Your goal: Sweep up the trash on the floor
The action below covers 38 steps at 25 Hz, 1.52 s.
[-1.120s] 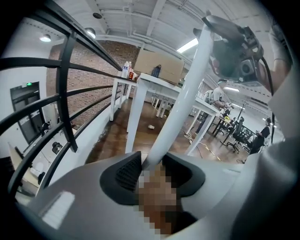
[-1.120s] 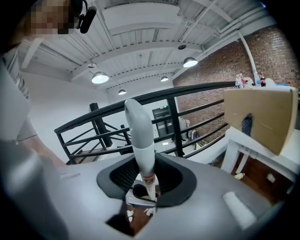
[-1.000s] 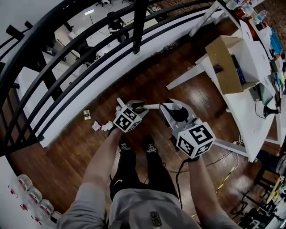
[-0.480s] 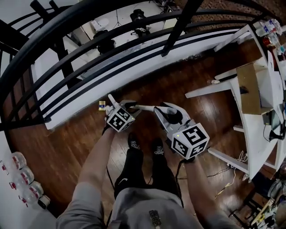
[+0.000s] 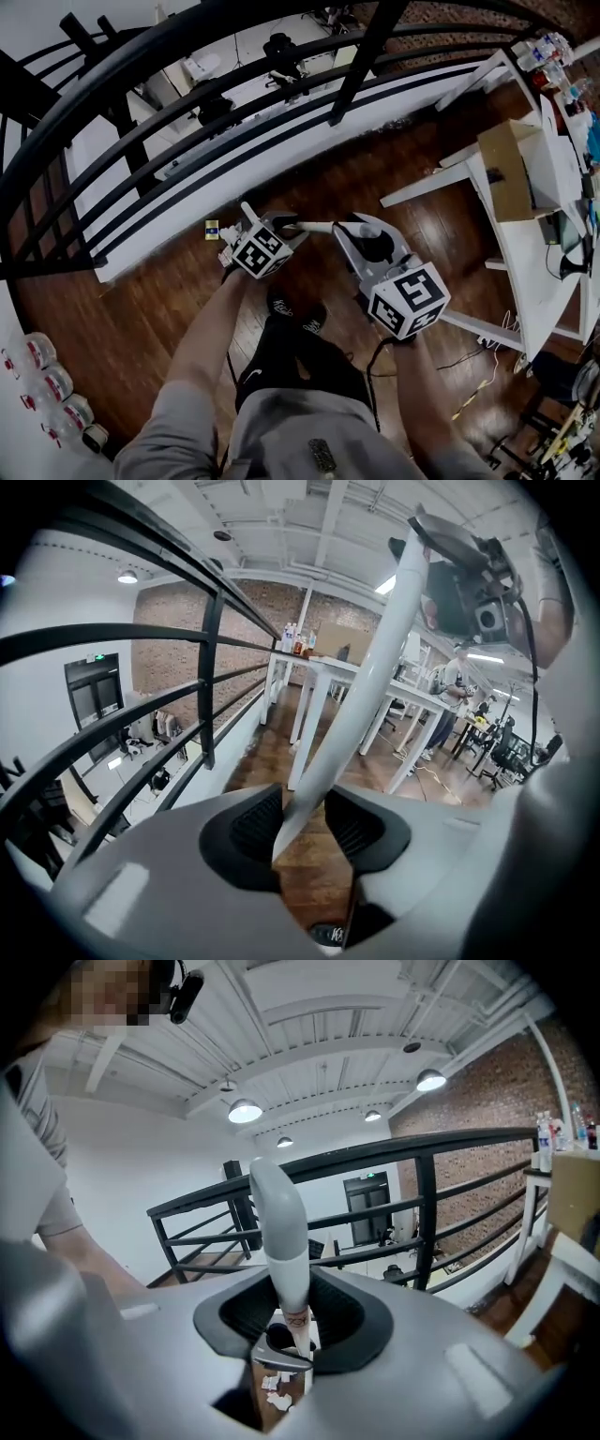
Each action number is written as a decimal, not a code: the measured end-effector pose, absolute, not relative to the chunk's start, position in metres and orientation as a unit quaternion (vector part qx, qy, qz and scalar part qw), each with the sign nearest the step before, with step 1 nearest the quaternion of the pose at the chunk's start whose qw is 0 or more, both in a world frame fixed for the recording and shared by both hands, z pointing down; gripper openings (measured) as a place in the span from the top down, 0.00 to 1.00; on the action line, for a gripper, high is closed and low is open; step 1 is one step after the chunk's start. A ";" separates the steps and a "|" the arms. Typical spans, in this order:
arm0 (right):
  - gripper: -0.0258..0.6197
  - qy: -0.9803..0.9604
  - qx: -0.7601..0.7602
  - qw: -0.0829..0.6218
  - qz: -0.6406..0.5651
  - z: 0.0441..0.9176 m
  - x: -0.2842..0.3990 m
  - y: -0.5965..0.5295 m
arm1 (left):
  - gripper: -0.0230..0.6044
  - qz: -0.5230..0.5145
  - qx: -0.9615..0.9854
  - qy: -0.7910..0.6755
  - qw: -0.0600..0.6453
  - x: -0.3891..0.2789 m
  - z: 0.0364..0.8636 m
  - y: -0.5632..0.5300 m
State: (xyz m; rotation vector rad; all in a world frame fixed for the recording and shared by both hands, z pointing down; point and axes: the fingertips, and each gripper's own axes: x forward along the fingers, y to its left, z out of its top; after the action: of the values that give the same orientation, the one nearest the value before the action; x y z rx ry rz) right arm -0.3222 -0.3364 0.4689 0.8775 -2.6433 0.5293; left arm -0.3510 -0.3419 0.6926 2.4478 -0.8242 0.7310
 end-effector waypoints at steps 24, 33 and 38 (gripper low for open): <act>0.80 -0.841 0.467 0.110 0.248 0.507 -0.285 -0.170 | 0.74 0.340 0.913 -0.084 0.208 -0.311 0.733 -0.166; 0.80 -0.855 0.443 0.122 0.239 0.501 -0.342 -0.171 | 0.74 0.348 0.908 -0.105 0.208 -0.370 0.727 -0.169; 0.80 -0.863 0.438 0.117 0.223 0.481 -0.344 -0.182 | 0.74 0.337 0.912 -0.120 0.200 -0.372 0.706 -0.182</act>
State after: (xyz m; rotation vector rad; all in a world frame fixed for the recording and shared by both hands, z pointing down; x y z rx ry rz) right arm -0.3438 -0.1821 0.4805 1.2817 -2.5266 0.6537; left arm -0.3723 -0.1824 0.7056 2.5502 -0.3357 0.9437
